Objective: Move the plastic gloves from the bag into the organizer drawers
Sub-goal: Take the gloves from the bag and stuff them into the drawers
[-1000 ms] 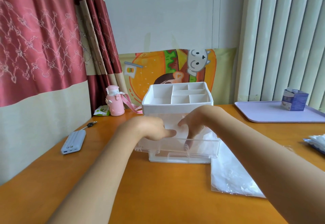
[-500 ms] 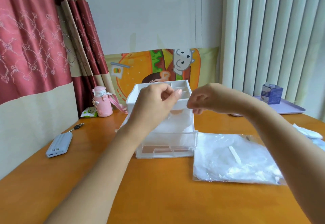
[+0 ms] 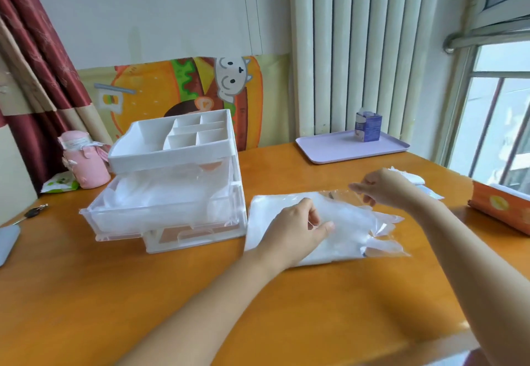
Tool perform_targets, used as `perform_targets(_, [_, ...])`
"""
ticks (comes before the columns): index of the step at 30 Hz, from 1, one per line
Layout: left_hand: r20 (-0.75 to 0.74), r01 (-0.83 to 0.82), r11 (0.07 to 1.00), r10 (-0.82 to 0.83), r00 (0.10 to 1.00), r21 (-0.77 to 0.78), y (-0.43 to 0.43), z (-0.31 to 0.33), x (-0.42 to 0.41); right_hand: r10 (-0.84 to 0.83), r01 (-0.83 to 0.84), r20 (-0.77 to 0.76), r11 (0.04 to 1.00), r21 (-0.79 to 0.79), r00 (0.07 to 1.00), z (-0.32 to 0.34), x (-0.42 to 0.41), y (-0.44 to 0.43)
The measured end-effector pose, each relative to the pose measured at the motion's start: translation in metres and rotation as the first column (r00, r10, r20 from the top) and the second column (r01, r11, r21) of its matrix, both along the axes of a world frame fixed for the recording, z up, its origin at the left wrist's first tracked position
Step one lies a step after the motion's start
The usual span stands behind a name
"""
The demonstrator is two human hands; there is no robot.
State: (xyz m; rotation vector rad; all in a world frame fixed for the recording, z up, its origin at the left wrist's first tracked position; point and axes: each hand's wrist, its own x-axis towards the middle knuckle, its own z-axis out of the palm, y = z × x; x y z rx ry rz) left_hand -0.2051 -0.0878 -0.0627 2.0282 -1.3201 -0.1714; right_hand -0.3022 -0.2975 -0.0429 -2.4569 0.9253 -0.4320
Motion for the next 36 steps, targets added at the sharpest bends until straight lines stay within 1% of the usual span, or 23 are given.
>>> perform_targets(4, [0.014, -0.049, 0.990, 0.047, 0.999, 0.132, -0.015, -0.022, 0.017, 0.001, 0.007, -0.095, 0.997, 0.082, 0.995, -0.026, -0.004, -0.024])
perform_targets(6, [0.034, -0.064, 0.981, 0.059, 0.998, 0.183, -0.022, -0.030, 0.021, 0.027, 0.001, -0.160, 0.986, 0.169, 0.987, -0.033, -0.008, -0.030])
perform_targets(8, [0.047, -0.065, 0.975, 0.056, 0.997, 0.211, -0.028, -0.036, 0.024, 0.088, -0.035, -0.203, 0.966, 0.255, 0.975, -0.036, -0.011, -0.036])
perform_targets(10, [0.068, -0.085, 0.966, 0.070, 0.995, 0.244, -0.035, -0.041, 0.025, 0.168, -0.088, -0.254, 0.951, 0.298, 0.953, -0.034, -0.012, -0.042])
perform_targets(12, [0.132, -0.133, 0.940, 0.096, 0.987, 0.314, -0.043, -0.046, 0.028, 0.235, -0.131, -0.293, 0.933, 0.334, 0.927, -0.033, -0.013, -0.045])
perform_targets(14, [0.183, -0.166, 0.898, 0.098, 0.978, 0.407, -0.050, -0.051, 0.032, 0.259, -0.152, -0.271, 0.921, 0.360, 0.927, -0.036, -0.013, -0.048])
perform_targets(15, [0.188, -0.171, 0.881, 0.096, 0.977, 0.442, -0.053, -0.054, 0.034, 0.253, -0.158, -0.241, 0.922, 0.353, 0.937, -0.039, -0.014, -0.050])
perform_targets(18, [0.197, -0.176, 0.863, 0.090, 0.976, 0.473, -0.057, -0.059, 0.039, 0.196, -0.154, -0.154, 0.957, 0.245, 0.968, -0.044, -0.017, -0.053])
perform_targets(21, [0.213, -0.184, 0.864, 0.092, 0.973, 0.468, -0.058, -0.062, 0.041, 0.182, -0.163, -0.161, 0.979, 0.124, 0.970, -0.043, -0.020, -0.052])
perform_targets(23, [0.218, -0.190, 0.863, 0.096, 0.971, 0.467, -0.059, -0.065, 0.042, 0.180, -0.167, -0.158, 0.982, 0.092, 0.971, -0.043, -0.022, -0.052])
perform_targets(26, [0.229, -0.196, 0.863, 0.096, 0.969, 0.466, -0.059, -0.067, 0.042, 0.194, -0.190, -0.100, 0.980, 0.051, 0.976, -0.041, -0.023, -0.052])
perform_targets(27, [0.232, -0.197, 0.863, 0.095, 0.968, 0.466, -0.058, -0.067, 0.042, 0.206, -0.203, -0.063, 0.977, 0.064, 0.976, -0.040, -0.022, -0.051])
perform_targets(28, [0.232, -0.196, 0.863, 0.095, 0.968, 0.466, -0.058, -0.067, 0.041, 0.213, -0.210, -0.011, 0.970, 0.125, 0.977, -0.040, -0.021, -0.051])
perform_targets(30, [0.231, -0.194, 0.865, 0.094, 0.968, 0.463, -0.057, -0.067, 0.041, 0.209, -0.227, 0.089, 0.918, 0.326, 0.974, -0.039, -0.020, -0.046])
perform_targets(31, [0.230, -0.194, 0.866, 0.094, 0.969, 0.462, -0.057, -0.067, 0.041, 0.216, -0.237, 0.098, 0.894, 0.380, 0.972, -0.040, -0.019, -0.045])
perform_targets(33, [0.229, -0.194, 0.867, 0.095, 0.969, 0.459, -0.056, -0.068, 0.041, 0.265, -0.245, -0.012, 0.907, 0.344, 0.964, -0.041, -0.019, -0.043])
perform_targets(35, [0.228, -0.193, 0.868, 0.095, 0.969, 0.457, -0.056, -0.067, 0.040, 0.290, -0.255, -0.126, 0.937, 0.237, 0.949, -0.043, -0.017, -0.040])
perform_targets(36, [0.227, -0.192, 0.869, 0.095, 0.969, 0.456, -0.055, -0.067, 0.040, 0.283, -0.255, -0.139, 0.949, 0.188, 0.949, -0.044, -0.016, -0.040])
